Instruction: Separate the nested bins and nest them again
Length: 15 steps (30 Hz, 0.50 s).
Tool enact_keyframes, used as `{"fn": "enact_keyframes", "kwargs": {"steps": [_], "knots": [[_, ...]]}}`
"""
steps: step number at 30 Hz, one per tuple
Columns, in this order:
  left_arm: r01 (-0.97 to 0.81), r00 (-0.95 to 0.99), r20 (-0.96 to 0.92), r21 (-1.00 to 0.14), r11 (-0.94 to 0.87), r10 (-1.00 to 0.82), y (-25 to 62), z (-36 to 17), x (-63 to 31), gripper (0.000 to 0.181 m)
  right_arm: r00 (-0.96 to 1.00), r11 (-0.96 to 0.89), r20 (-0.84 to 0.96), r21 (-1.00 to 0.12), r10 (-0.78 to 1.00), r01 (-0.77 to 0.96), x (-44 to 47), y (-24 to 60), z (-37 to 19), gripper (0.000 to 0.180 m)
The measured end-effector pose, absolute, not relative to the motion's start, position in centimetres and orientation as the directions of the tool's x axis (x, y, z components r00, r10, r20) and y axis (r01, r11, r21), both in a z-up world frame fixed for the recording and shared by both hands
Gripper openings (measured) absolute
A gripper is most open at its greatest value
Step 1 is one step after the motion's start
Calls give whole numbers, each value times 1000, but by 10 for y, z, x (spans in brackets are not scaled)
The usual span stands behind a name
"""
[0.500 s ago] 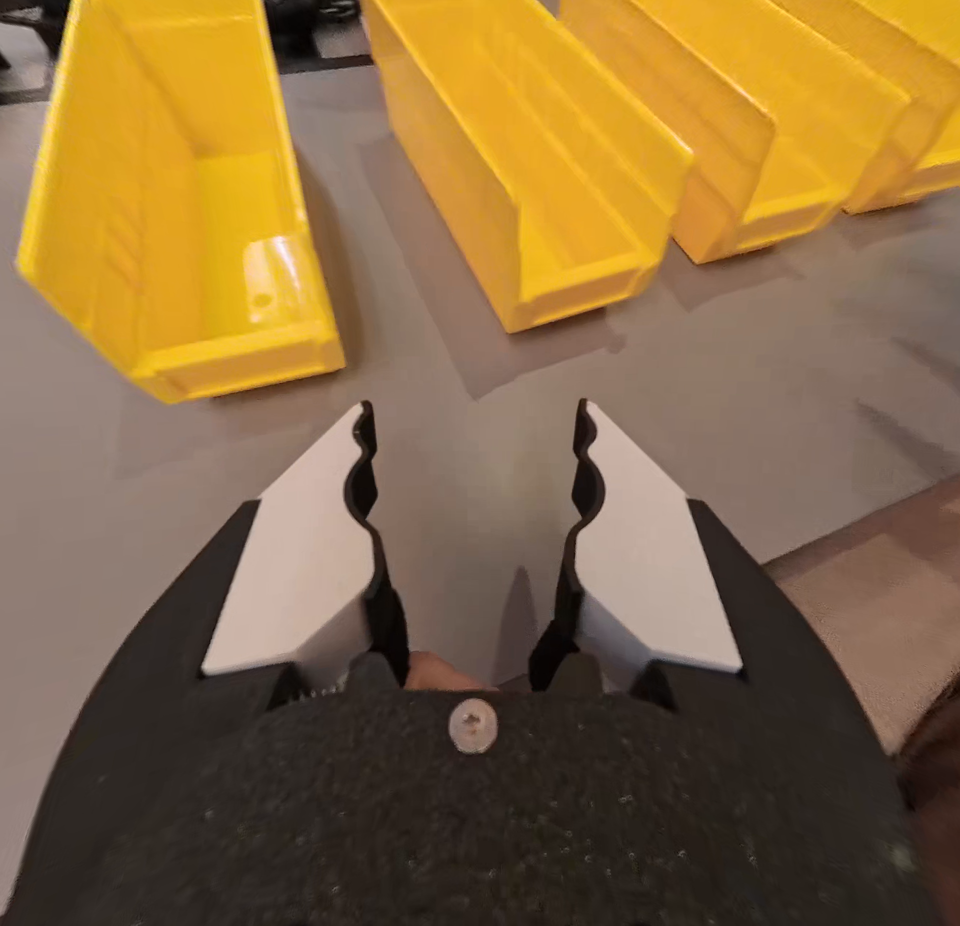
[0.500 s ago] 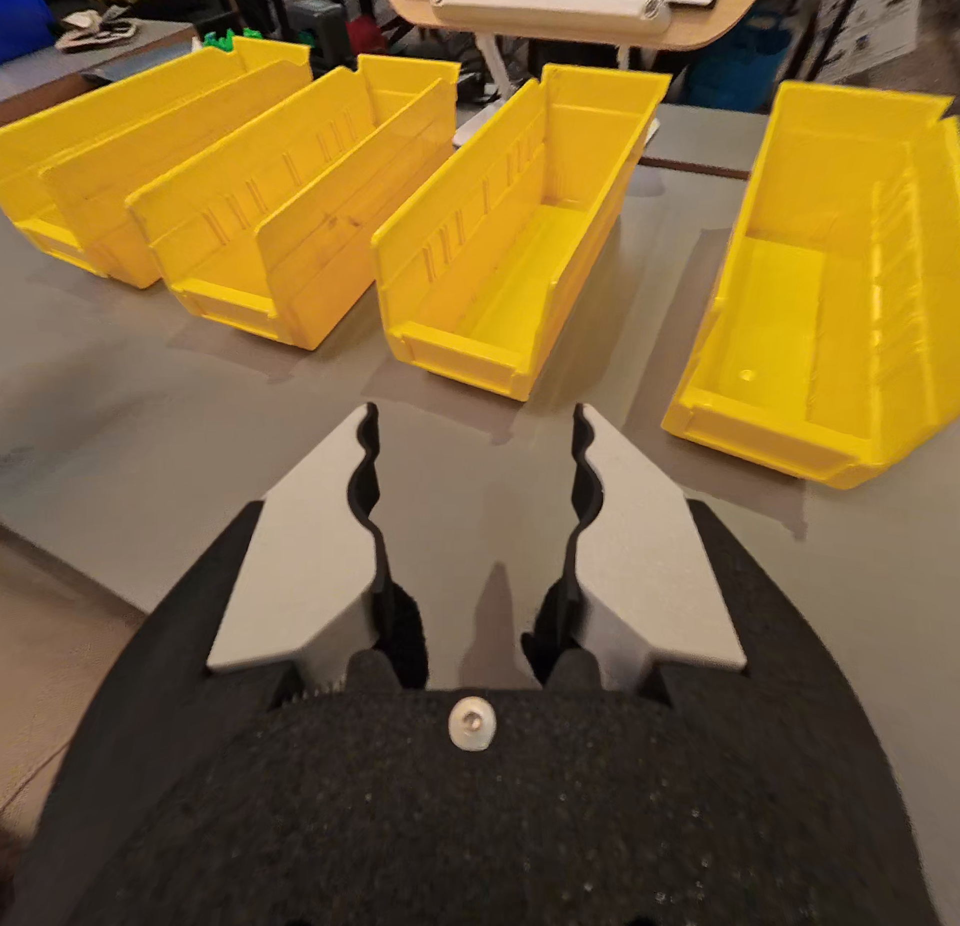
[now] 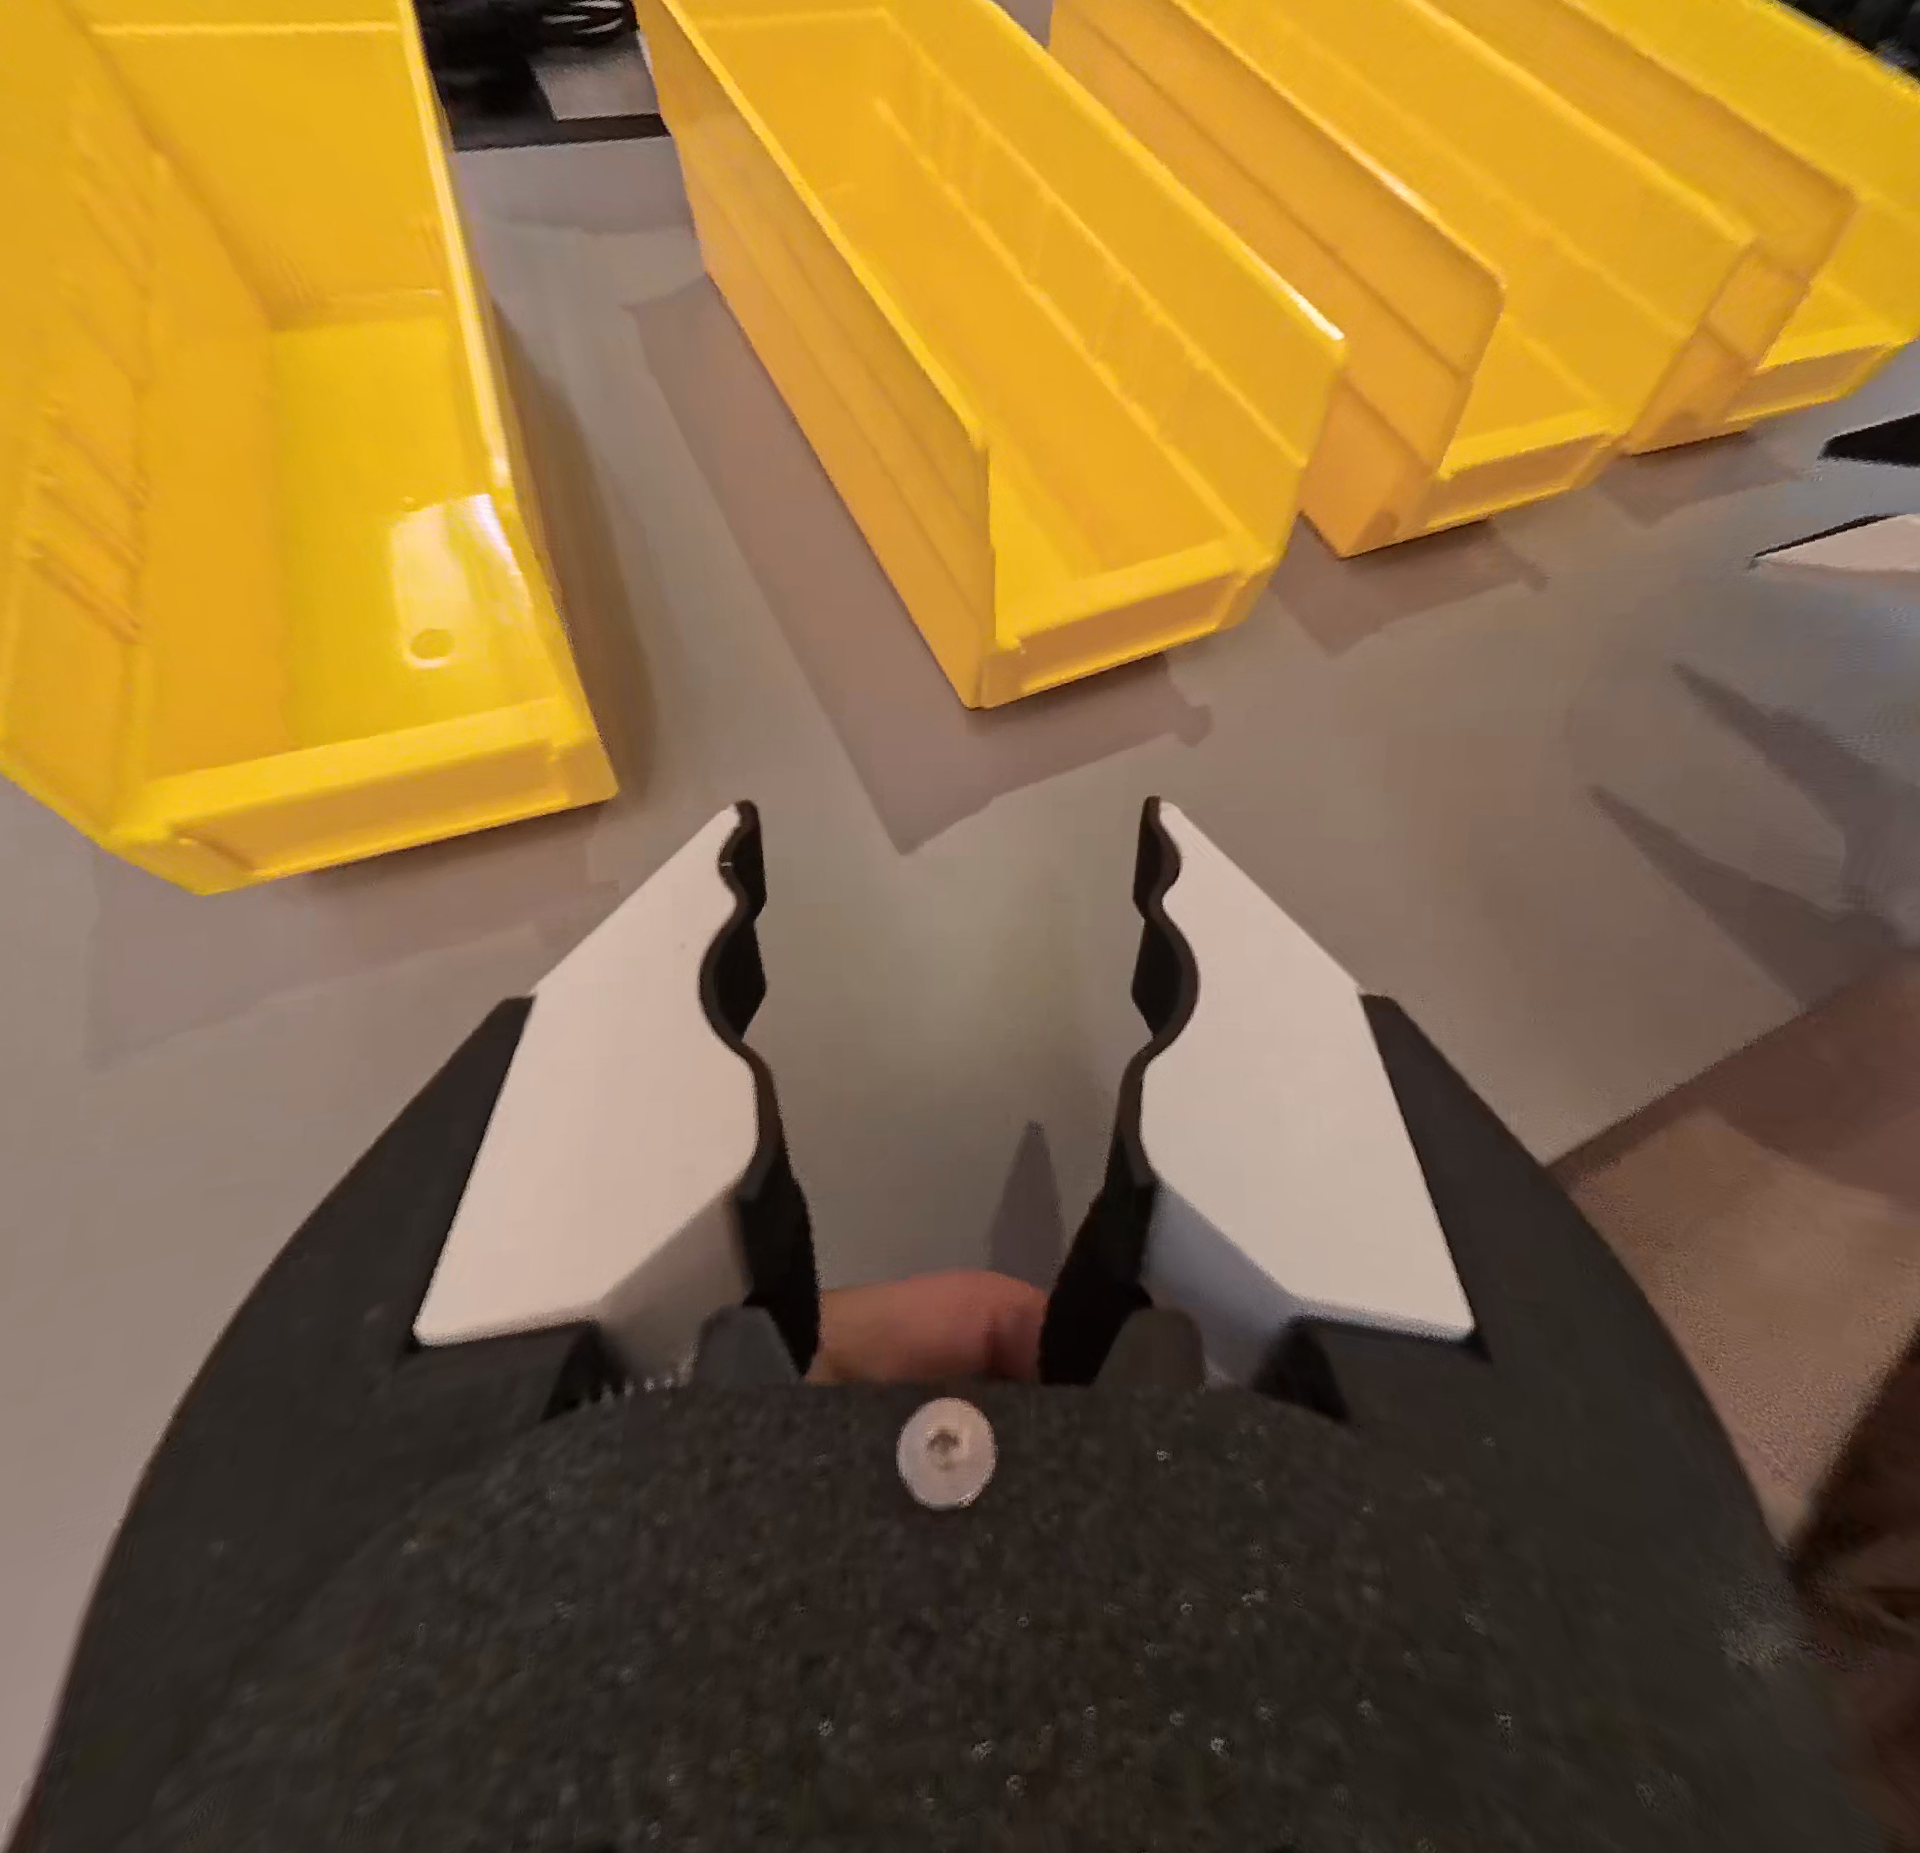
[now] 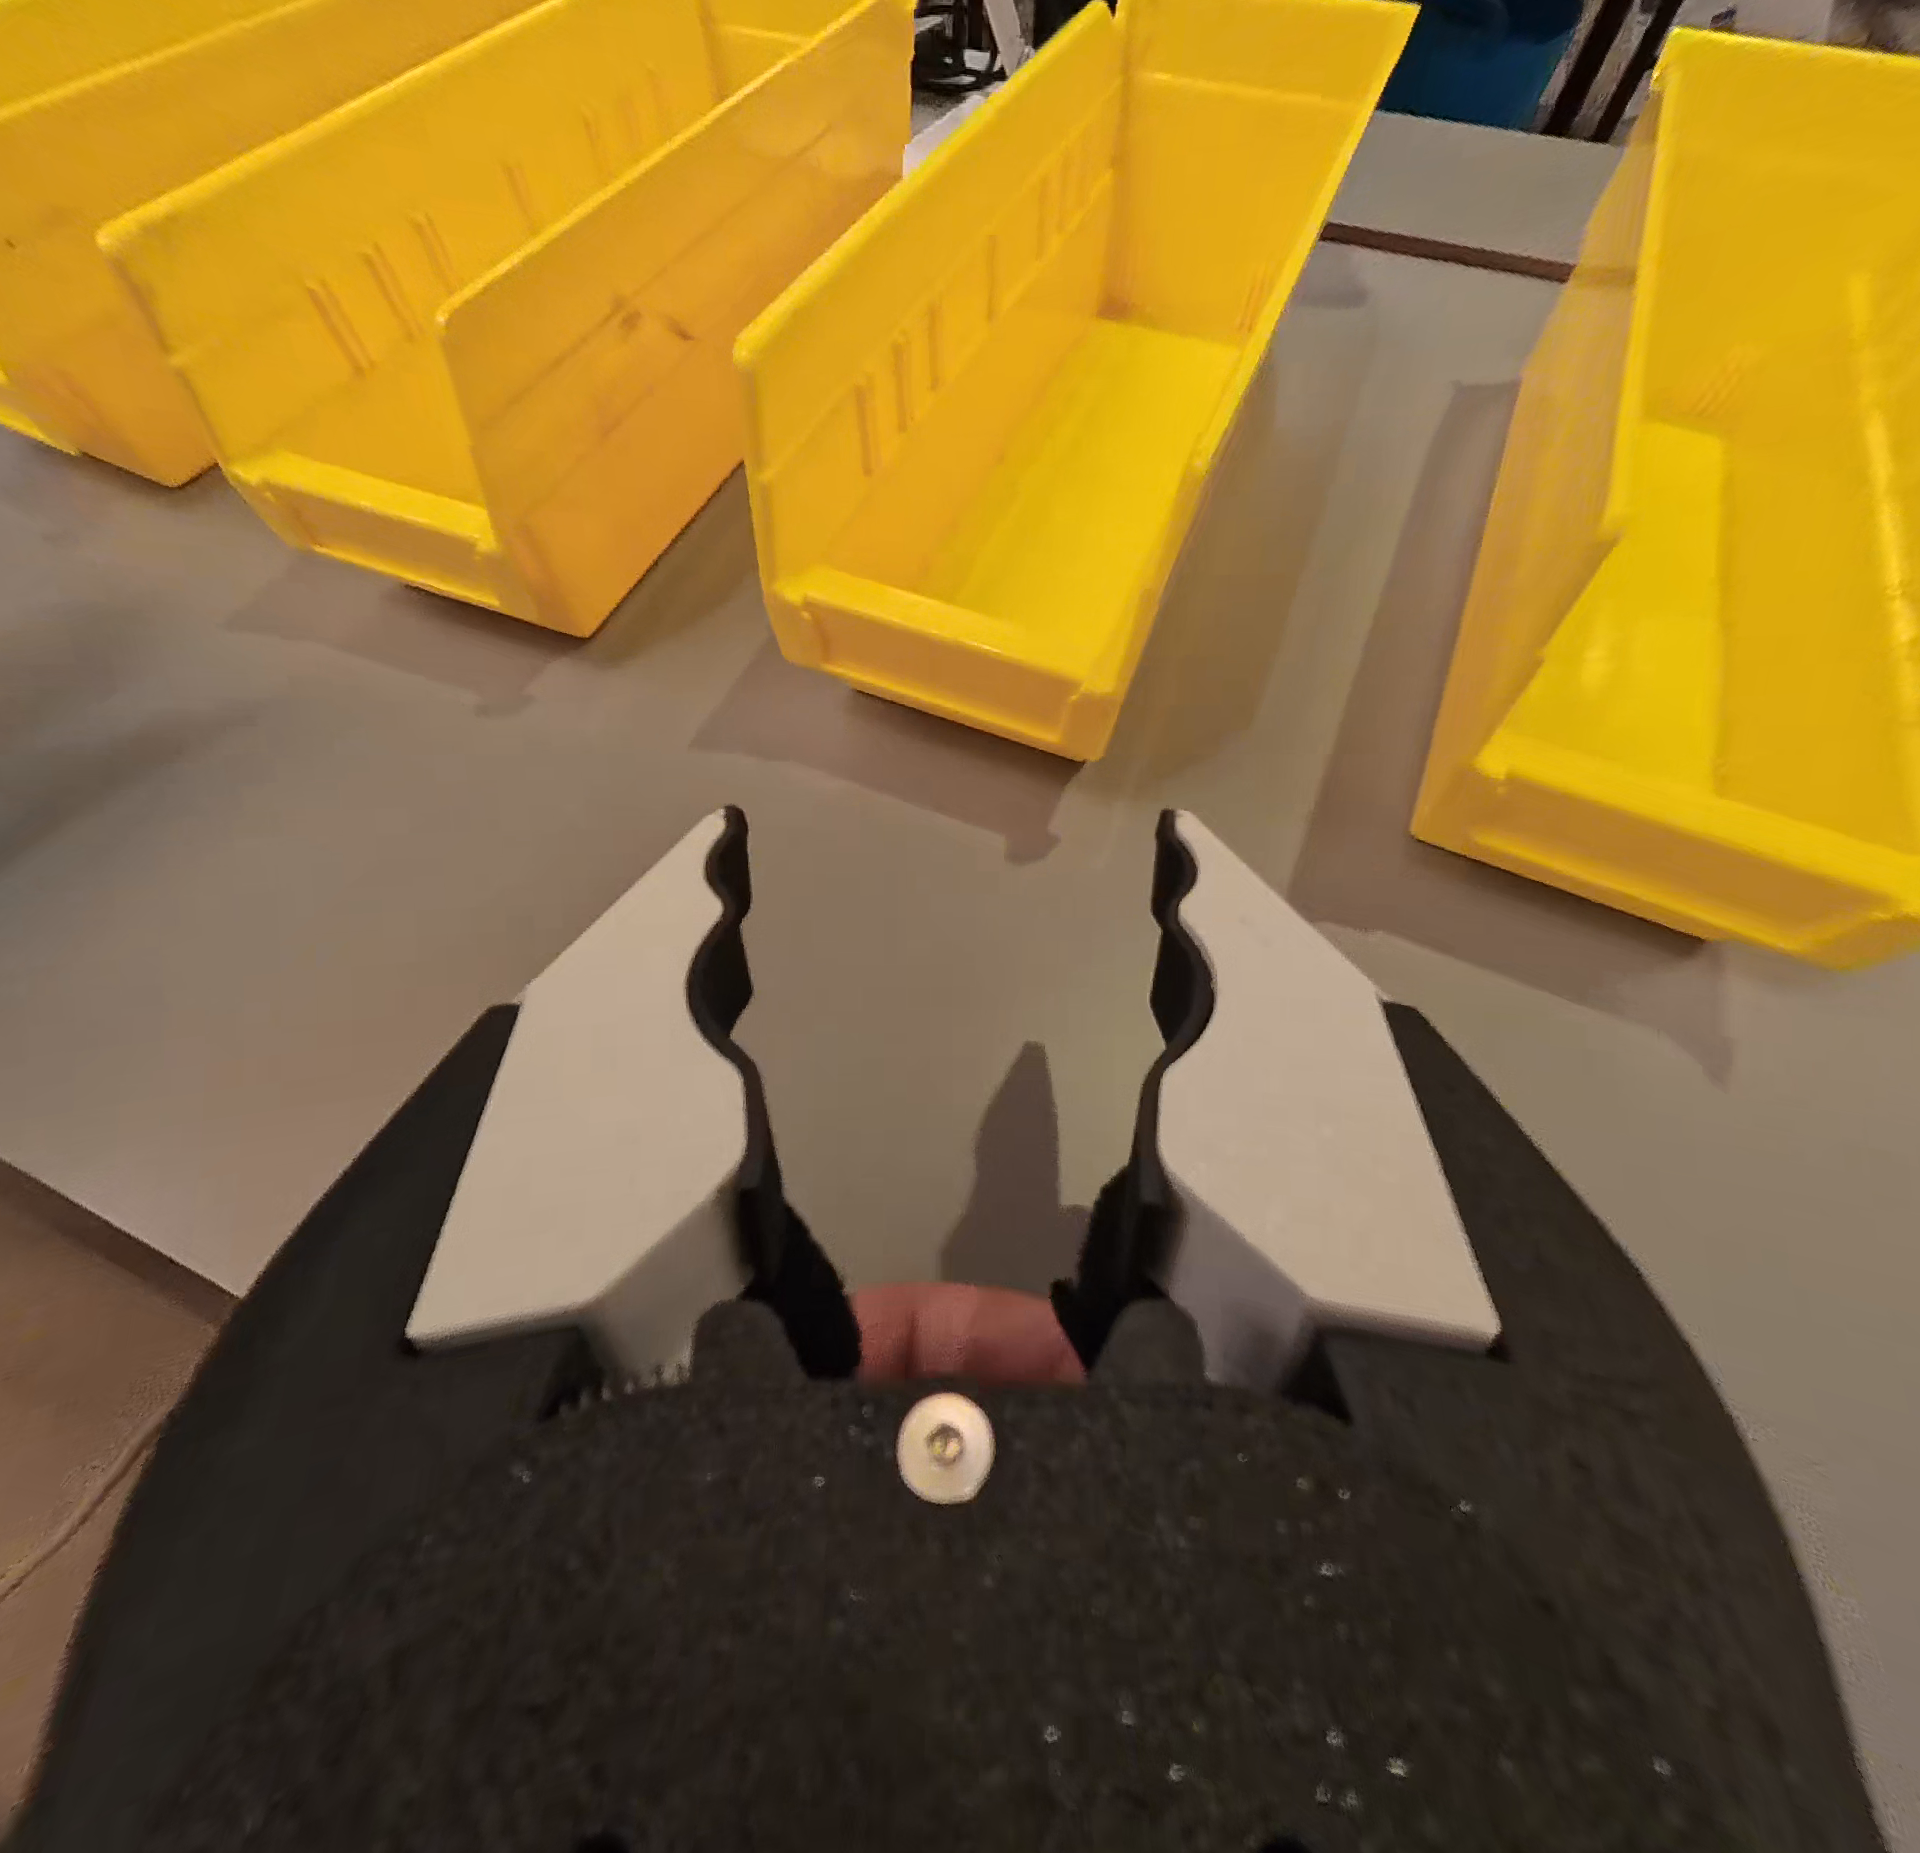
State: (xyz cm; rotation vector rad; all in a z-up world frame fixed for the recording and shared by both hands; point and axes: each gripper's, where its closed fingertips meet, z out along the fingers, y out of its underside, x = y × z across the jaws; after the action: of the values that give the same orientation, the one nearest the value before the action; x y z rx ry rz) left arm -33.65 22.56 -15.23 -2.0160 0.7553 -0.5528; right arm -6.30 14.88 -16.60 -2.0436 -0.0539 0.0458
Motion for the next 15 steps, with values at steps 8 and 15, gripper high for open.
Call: {"fn": "enact_keyframes", "kwargs": {"steps": [8, 15], "knots": [[-337, 746, 41, -838, -429, -665, 242, -168, -336, 79, 995, -437, 66, -895, 70, 90, -63, 150, -164, 77], [-312, 774, 53, -834, -454, -631, 250, -173, -343, 89, 993, -479, -21, -877, 118, 38, -79, 139, -166, 76]]}}
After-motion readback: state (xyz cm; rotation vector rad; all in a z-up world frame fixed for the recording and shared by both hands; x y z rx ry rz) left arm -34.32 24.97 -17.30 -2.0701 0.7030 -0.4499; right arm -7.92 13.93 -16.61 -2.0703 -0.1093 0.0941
